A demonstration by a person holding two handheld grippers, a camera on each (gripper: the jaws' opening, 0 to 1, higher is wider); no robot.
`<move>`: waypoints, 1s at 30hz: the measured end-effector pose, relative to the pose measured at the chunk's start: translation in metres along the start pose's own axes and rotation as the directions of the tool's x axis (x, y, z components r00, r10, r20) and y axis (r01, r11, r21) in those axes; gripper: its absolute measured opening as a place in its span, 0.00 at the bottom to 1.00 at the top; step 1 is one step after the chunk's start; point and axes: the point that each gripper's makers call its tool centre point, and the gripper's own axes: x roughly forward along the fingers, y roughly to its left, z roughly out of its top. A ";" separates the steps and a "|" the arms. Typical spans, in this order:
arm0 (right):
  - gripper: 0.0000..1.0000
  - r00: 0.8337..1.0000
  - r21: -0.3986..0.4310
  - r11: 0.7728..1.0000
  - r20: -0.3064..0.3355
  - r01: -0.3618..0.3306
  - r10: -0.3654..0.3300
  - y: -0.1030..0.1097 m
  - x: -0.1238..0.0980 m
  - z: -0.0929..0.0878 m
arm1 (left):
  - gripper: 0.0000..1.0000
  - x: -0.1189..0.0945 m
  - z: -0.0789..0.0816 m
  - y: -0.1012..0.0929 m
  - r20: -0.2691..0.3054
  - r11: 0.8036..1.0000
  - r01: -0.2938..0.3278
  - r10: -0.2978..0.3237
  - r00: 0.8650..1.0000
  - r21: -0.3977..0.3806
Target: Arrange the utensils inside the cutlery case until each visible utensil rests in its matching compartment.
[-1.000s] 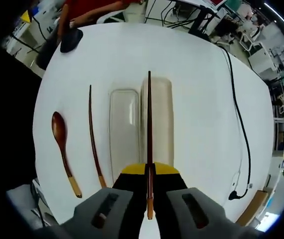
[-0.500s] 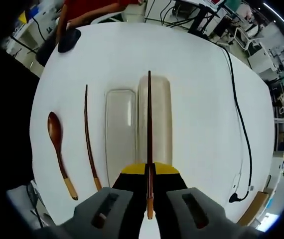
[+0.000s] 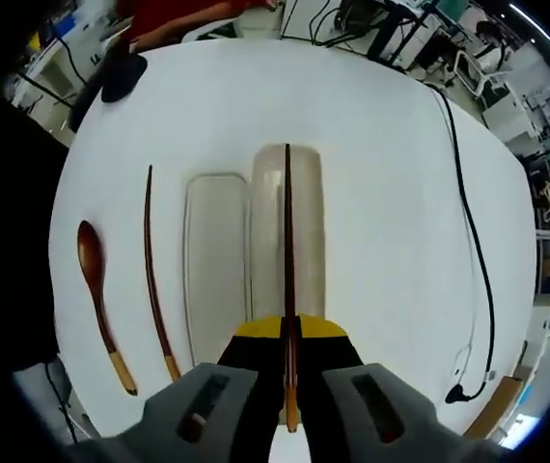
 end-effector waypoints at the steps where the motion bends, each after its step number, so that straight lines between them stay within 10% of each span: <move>1: 0.00 1.000 0.002 1.000 0.000 0.000 0.000 0.000 0.001 0.000 | 0.82 0.001 0.002 -0.001 -0.001 1.000 0.005 -0.005 1.000 0.001; 30: 0.00 1.000 0.027 1.000 0.003 0.008 -0.009 -0.003 0.027 -0.002 | 0.81 0.018 0.006 0.001 -0.006 0.999 0.032 -0.032 0.999 0.001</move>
